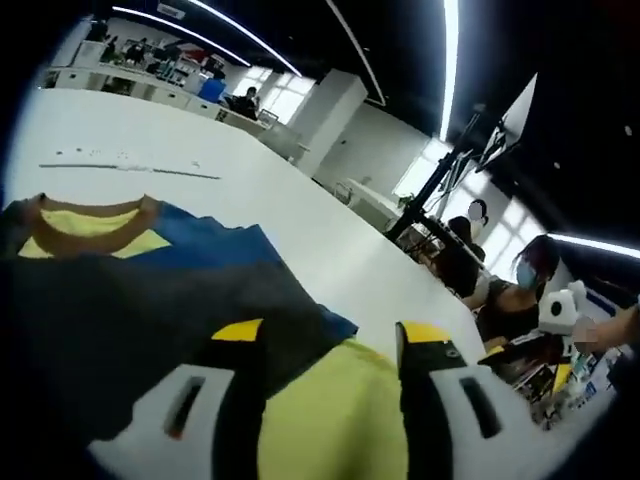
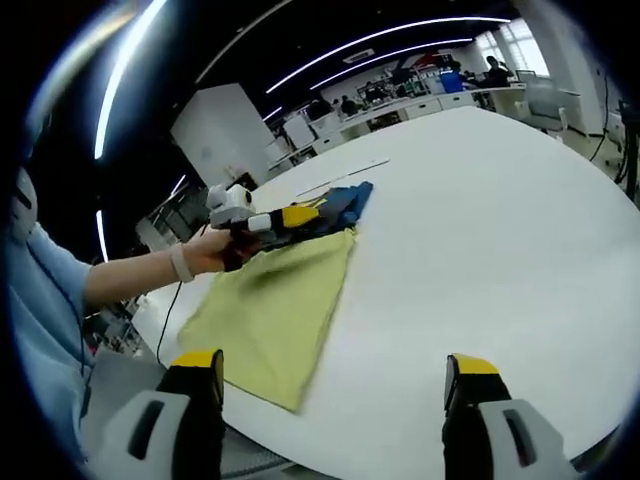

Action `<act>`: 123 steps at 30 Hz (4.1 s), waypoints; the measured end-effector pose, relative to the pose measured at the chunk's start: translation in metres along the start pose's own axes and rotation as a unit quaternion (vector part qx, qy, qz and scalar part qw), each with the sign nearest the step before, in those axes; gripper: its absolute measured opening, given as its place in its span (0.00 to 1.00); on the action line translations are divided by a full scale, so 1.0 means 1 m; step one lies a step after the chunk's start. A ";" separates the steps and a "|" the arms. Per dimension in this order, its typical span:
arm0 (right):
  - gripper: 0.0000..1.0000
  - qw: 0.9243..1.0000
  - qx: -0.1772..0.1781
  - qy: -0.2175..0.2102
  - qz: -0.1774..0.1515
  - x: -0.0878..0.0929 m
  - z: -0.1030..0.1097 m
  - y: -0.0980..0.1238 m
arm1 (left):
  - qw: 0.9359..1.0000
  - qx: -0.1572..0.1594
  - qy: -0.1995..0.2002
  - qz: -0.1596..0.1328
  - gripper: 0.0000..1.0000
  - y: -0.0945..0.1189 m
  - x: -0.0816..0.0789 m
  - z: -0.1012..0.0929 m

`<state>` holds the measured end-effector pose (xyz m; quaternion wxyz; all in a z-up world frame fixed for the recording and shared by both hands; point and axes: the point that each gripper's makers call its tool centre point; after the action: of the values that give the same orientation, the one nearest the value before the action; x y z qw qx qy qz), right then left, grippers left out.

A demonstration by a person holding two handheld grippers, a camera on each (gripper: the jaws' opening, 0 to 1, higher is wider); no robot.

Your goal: Fold the garment on the visible template until the final outline fits inside the template.

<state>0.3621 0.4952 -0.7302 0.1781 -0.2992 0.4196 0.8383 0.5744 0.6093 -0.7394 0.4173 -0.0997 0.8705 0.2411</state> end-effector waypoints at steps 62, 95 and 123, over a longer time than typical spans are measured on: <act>0.98 0.995 -0.040 0.087 -0.033 -0.050 0.058 -0.015 | 0.982 -0.103 -0.156 0.031 0.92 0.199 0.004 0.012; 0.97 0.993 -0.061 0.099 -0.027 -0.045 0.073 -0.021 | 0.976 -0.169 -0.128 0.059 0.84 0.317 0.072 0.021; 0.74 0.993 -0.063 0.095 0.029 0.010 0.065 -0.024 | 0.982 -0.140 -0.068 0.108 0.62 0.340 0.142 -0.007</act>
<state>0.3448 0.5626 -0.7203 0.0933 -0.3759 0.3896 0.8356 0.3521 0.9030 -0.7313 0.4286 -0.0457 0.8036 0.4105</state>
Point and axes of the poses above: the point that each gripper's makers call its tool centre point, and the gripper's own axes: y roughly backward along the fingers, z roughly to its left, x roughly out of its underside, and after that the axes turned 4 degrees about z, right-handed
